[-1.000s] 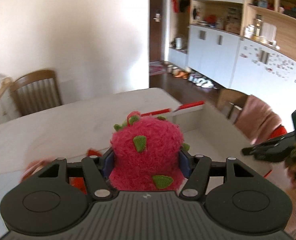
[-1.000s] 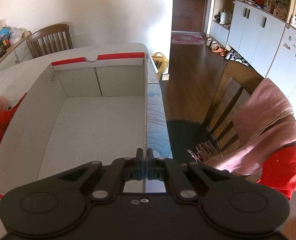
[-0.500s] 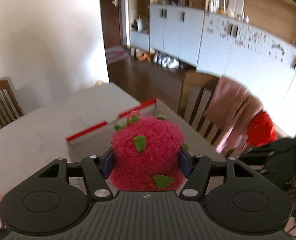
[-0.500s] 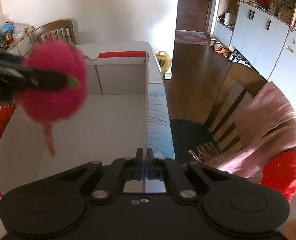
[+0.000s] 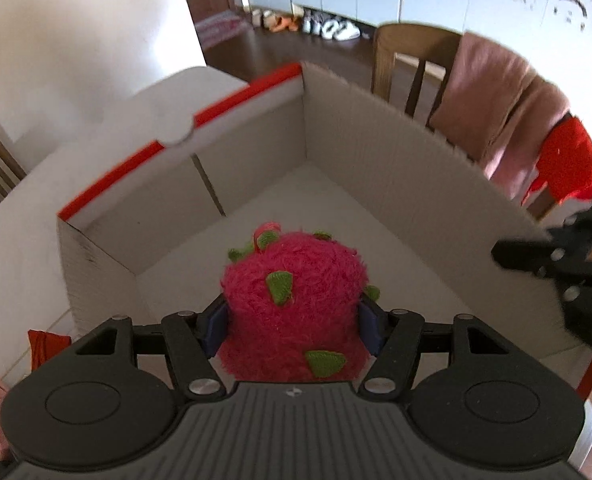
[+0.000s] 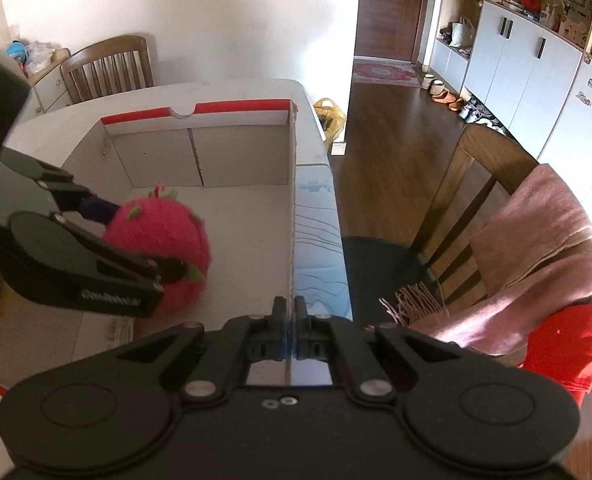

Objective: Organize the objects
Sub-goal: 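Carry the plush into the box with the left gripper and release, then return the left gripper to the pile and grasp the black cloth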

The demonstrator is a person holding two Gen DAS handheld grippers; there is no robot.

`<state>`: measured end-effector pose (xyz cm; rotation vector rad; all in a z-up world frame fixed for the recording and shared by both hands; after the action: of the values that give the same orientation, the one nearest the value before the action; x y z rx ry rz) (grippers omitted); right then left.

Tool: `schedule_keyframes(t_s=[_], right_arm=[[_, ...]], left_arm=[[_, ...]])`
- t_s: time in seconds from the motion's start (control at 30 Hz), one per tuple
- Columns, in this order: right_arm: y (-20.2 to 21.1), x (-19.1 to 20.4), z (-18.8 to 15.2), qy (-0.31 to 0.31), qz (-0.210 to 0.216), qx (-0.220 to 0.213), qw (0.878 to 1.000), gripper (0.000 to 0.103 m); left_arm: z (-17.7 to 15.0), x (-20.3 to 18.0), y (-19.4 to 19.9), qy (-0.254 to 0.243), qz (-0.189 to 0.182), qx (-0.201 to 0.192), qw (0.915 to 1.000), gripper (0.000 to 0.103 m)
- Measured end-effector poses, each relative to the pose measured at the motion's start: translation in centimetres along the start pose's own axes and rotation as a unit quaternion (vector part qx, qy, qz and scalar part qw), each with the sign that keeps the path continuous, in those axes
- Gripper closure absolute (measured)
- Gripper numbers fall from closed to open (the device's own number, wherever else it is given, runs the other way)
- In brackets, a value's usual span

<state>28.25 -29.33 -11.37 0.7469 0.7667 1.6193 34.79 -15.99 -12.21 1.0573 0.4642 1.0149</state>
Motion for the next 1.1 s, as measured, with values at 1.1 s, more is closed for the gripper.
schedule_keyframes(t_s=[1.1], right_arm=[[-0.2, 0.5, -0.1, 0.011, -0.012, 0.005, 1.0, 0.101]], left_arm=[[-3.8, 4.1, 11.0, 0.082, 0.013, -0.121, 0.9891, 0.018]])
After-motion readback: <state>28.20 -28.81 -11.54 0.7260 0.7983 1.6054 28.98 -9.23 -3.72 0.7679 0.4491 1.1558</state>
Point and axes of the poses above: each gripper's, at about its wrist camera, not at the fingertips, and y roughly against the way its jaws point, x to its left, z to its top, the point moved 3 cm from there along -y, roughly the way its jaws point, and after that the axes turned 5 degrees about -y, right-handed, at the moved point
